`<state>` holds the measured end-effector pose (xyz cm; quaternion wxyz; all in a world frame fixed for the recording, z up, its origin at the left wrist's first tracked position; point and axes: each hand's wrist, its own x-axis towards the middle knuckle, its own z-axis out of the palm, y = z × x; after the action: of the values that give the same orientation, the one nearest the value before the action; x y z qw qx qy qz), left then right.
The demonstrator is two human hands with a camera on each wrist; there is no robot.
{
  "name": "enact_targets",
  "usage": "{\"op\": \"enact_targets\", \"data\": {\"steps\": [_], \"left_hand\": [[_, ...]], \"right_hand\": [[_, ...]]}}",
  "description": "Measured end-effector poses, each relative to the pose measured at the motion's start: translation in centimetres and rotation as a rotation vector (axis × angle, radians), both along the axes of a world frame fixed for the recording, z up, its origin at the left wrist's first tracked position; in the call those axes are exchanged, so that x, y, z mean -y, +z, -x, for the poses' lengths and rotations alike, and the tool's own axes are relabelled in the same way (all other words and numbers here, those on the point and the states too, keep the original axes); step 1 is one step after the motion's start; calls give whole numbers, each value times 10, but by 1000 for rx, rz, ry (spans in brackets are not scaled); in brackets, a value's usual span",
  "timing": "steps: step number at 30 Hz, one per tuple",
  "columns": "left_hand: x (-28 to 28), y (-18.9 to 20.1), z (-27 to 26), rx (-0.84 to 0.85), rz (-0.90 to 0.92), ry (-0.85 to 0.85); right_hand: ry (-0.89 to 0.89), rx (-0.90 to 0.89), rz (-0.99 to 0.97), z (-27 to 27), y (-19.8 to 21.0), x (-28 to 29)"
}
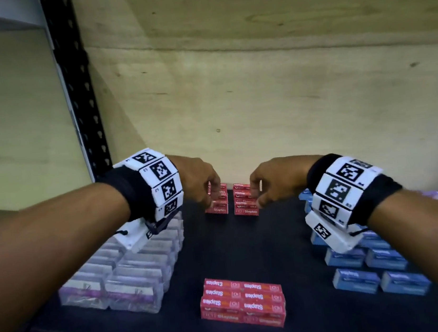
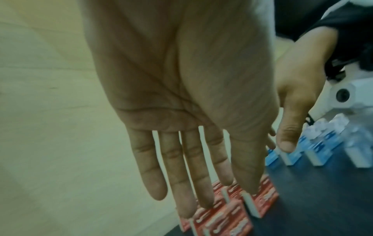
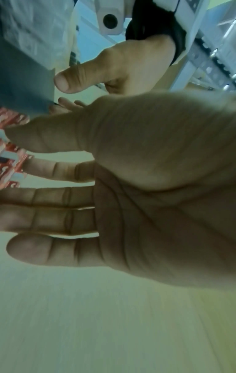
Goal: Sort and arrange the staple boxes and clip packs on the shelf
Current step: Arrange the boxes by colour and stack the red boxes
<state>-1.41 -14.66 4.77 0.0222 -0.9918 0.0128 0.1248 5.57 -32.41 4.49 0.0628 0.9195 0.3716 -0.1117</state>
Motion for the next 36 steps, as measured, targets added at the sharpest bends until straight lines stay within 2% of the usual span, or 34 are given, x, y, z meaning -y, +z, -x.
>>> {"op": "enact_targets", "data": {"steps": [3,9,21,26,31,36], "left_hand": [[-12,-6,-23,7,-47,22],[-26,-15,-56,-100,-36,51],[-14,-22,-77,-266,-84,-27],[-1,-17,-66,-236,-152,-54],[6,-13,-34,-251,-63,-94],[18,-25,5,-258,-43,-135]], "right_hand": [[-30,14,45,-20,-7,-10],[-50,-47,139,-41,-14,-29],[-24,-128,172,-47,-18,-37],[-23,-155,171,-39,-17,-35],[6,-253,145,-12,-15,-17],[37,-299,140,21,-22,6]]}}
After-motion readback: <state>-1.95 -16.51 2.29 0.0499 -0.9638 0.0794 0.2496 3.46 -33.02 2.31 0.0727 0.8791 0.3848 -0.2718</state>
